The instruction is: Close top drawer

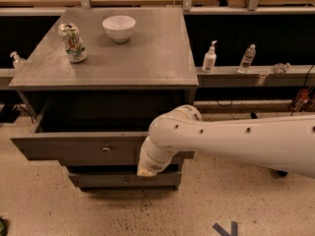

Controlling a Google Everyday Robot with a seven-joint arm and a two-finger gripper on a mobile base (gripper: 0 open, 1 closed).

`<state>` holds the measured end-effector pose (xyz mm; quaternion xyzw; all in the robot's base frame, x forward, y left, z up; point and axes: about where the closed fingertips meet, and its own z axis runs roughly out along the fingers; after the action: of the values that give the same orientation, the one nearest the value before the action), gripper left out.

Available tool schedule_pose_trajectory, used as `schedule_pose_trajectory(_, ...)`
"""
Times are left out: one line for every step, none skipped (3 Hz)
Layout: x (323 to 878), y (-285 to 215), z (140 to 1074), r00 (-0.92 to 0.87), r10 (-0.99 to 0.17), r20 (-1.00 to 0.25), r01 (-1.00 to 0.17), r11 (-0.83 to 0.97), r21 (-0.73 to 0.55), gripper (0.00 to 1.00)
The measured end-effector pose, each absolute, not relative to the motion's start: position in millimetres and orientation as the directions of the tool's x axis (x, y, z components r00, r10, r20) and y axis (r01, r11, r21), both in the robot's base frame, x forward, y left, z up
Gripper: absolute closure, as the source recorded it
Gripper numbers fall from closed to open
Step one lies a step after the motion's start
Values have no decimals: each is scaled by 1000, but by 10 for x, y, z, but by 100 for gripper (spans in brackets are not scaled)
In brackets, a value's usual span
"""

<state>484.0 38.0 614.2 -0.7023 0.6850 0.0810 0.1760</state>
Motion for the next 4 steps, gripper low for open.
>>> schedule_pose_trajectory(4941, 461, 5966, 22, -948, -317, -988, 29, -154, 100)
schedule_pose_trajectory(5088, 499, 5922, -9, -952, -306, -981, 68, -183, 100)
schedule_pose_trajectory(5393, 464, 5949, -57, -948, -313, -969, 128, -211, 100)
schedule_pose_trajectory(5445, 455, 5957, -63, -948, -313, -967, 136, -215, 100)
